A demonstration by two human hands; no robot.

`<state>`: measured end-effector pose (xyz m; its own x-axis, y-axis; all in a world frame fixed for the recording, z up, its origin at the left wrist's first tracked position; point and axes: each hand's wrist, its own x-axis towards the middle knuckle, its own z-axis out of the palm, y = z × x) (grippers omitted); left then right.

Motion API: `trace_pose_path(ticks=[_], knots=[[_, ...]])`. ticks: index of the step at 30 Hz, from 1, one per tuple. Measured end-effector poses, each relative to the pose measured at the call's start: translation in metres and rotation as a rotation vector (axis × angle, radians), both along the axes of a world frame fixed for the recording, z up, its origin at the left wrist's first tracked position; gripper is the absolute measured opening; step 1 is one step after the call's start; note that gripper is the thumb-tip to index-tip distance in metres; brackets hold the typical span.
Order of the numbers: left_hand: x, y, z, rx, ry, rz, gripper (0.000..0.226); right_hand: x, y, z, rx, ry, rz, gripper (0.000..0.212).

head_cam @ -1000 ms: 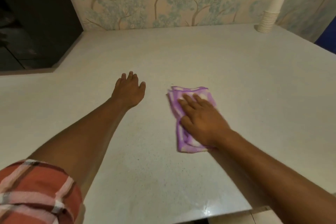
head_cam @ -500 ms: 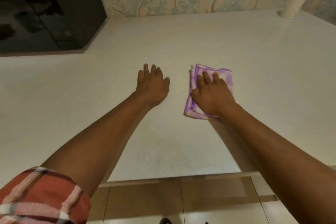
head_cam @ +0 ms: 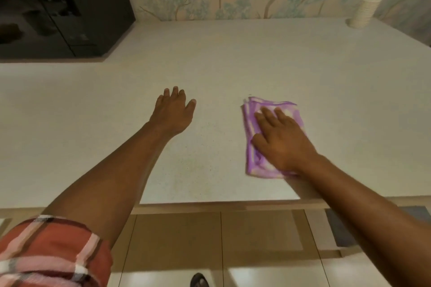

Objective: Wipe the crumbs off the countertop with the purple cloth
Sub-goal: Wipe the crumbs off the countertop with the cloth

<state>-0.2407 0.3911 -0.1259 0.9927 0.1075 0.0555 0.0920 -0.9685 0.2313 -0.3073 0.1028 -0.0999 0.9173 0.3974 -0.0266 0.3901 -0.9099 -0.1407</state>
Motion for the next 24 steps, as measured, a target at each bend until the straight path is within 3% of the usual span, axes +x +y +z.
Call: trace_pose_path(ticks=[3, 7, 15, 20, 24], knots=[[0.001, -0.003, 0.001, 0.036, 0.019, 0.001, 0.066, 0.011, 0.0, 0.0, 0.0, 0.002, -0.031, 0.064], [0.003, -0.003, 0.006, 0.048, 0.067, 0.004, 0.066, -0.014, 0.037, -0.001, -0.011, 0.049, 0.204, 0.074], [0.008, -0.001, 0.014, 0.093, 0.181, -0.021, 0.07, -0.089, 0.129, -0.009, 0.069, 0.027, 0.577, 0.066], [0.008, 0.001, 0.016, 0.079, 0.195, -0.036, 0.071, -0.065, 0.105, -0.007, 0.027, 0.025, 0.576, 0.063], [0.005, 0.001, 0.017, 0.051, 0.164, -0.04, 0.069, -0.02, 0.036, 0.001, -0.098, 0.018, 0.376, 0.071]])
